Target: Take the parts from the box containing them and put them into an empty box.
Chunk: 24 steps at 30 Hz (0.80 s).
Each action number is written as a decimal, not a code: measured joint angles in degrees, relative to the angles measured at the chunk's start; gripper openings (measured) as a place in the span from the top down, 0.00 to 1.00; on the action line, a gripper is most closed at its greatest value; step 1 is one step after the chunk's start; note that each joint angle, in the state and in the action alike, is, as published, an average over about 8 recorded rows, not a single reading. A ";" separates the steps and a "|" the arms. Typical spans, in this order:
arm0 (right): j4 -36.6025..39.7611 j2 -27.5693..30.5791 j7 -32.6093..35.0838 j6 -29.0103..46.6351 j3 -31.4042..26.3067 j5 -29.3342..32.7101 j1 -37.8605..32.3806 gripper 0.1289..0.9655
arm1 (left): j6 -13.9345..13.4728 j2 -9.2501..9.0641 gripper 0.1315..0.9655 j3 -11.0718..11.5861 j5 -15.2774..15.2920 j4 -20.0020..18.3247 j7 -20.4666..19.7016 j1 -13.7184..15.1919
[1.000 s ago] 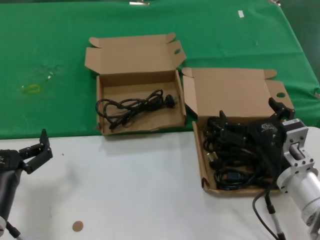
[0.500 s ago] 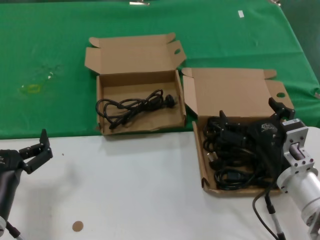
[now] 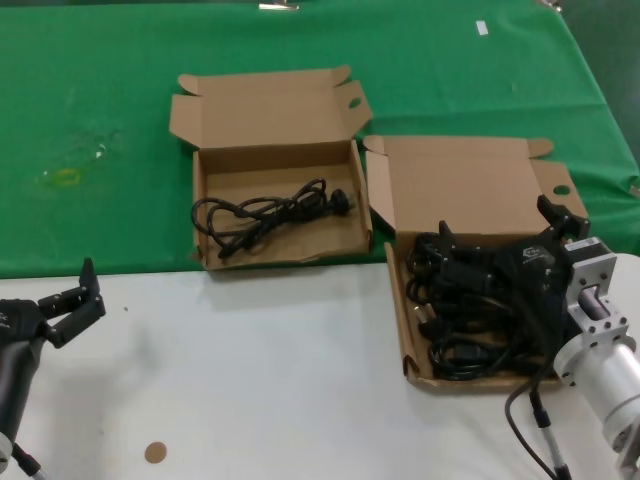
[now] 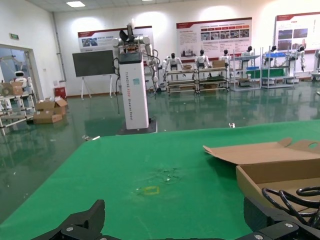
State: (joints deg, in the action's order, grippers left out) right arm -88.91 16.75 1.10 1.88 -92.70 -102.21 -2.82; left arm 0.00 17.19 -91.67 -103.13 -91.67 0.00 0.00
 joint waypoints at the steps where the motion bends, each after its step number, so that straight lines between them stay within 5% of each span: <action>1: 0.00 0.00 0.00 0.00 0.00 0.00 0.00 0.00 | 0.00 0.00 0.00 0.00 0.00 0.00 0.00 0.00; 24: 0.00 0.00 0.00 0.00 0.00 0.00 0.00 0.00 | 0.00 0.00 0.00 0.00 0.00 0.00 0.00 0.00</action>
State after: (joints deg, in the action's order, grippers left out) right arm -88.91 16.75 1.10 1.88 -92.70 -102.21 -2.82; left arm 0.00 17.19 -91.67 -103.13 -91.67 0.00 0.00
